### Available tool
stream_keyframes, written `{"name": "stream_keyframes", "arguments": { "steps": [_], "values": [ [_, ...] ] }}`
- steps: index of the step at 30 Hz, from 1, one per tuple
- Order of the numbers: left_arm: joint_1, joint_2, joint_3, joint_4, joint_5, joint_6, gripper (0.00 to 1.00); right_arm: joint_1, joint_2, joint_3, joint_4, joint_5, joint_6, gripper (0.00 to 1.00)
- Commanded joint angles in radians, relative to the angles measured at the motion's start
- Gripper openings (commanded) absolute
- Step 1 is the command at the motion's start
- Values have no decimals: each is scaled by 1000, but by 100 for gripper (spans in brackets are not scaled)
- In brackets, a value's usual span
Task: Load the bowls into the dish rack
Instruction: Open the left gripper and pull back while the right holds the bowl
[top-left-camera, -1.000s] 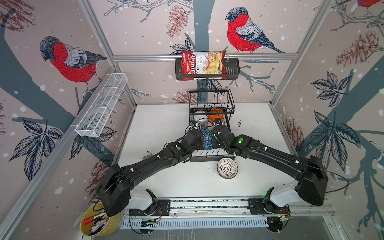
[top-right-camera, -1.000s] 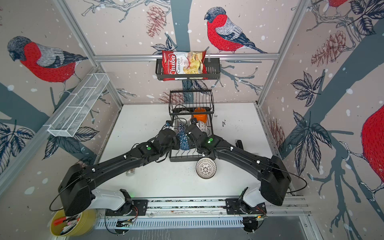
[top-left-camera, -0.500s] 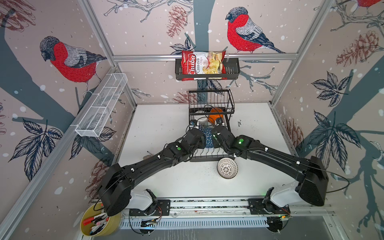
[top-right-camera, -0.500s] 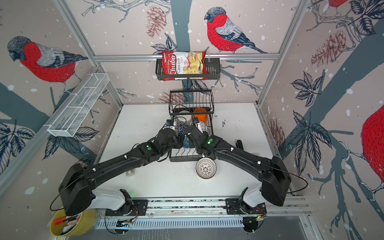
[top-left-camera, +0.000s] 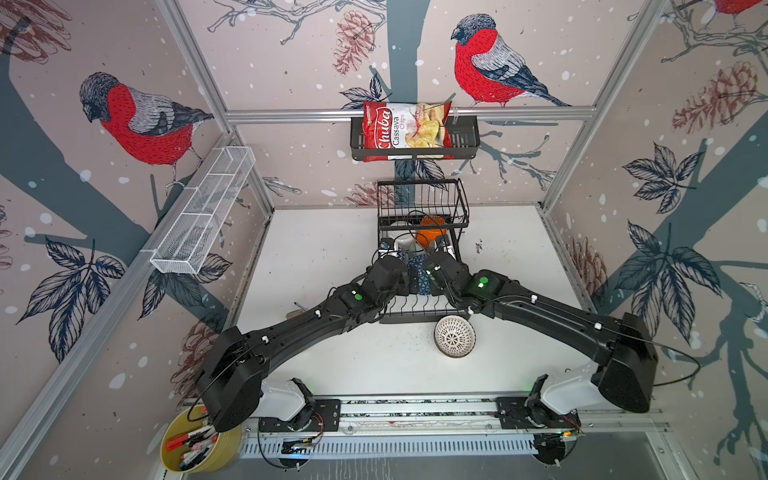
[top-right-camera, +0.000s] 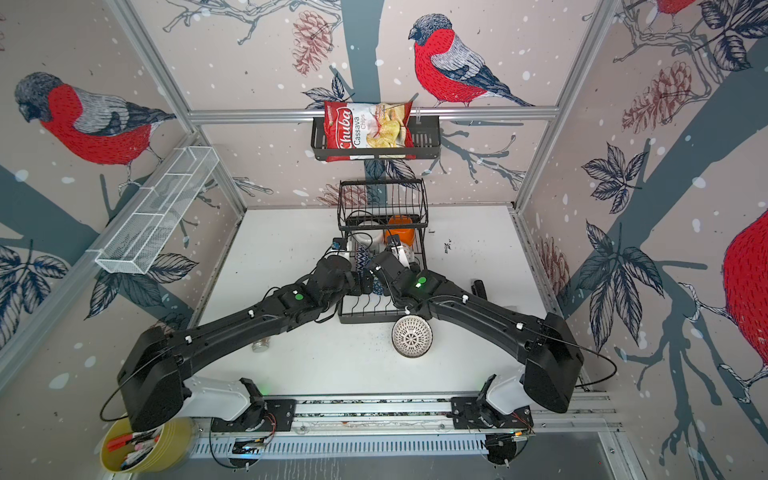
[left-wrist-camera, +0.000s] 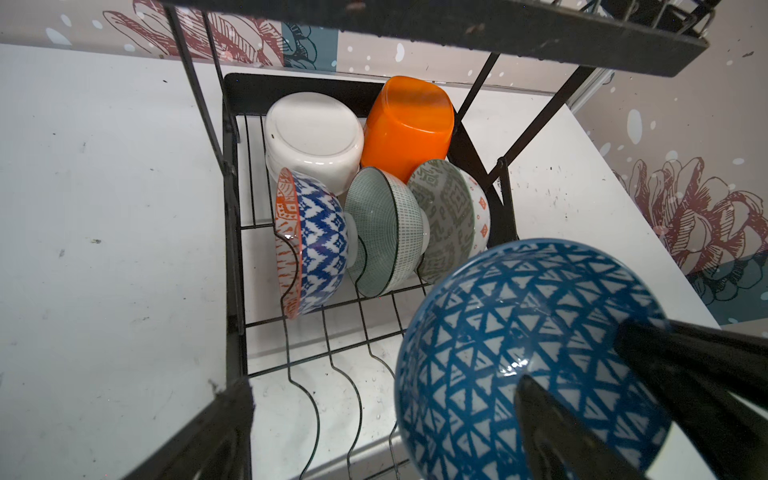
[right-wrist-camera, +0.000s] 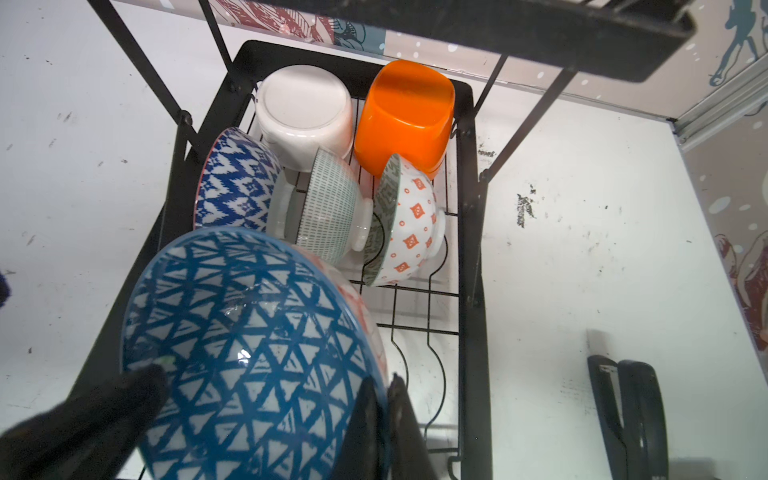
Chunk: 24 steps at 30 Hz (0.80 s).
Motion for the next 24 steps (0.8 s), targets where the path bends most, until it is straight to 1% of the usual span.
{"name": "stream_keyframes", "arguments": {
  "steps": [1, 9, 13, 21, 24],
  "values": [
    [1, -20, 4, 27, -43, 13, 97, 3, -12, 10, -2, 68, 0, 0],
    [3, -105, -69, 70, -80, 5, 97, 4, -14, 15, -49, 129, -3, 0],
    [3, -151, -122, 97, -102, -11, 97, 6, 0, 11, -80, 185, 5, 0],
    [9, -233, -222, 163, -125, -27, 96, 40, 54, -1, -122, 351, 32, 0],
    [19, -260, -254, 188, -118, -26, 96, 40, 92, 12, -159, 383, 40, 0]
  ]
}}
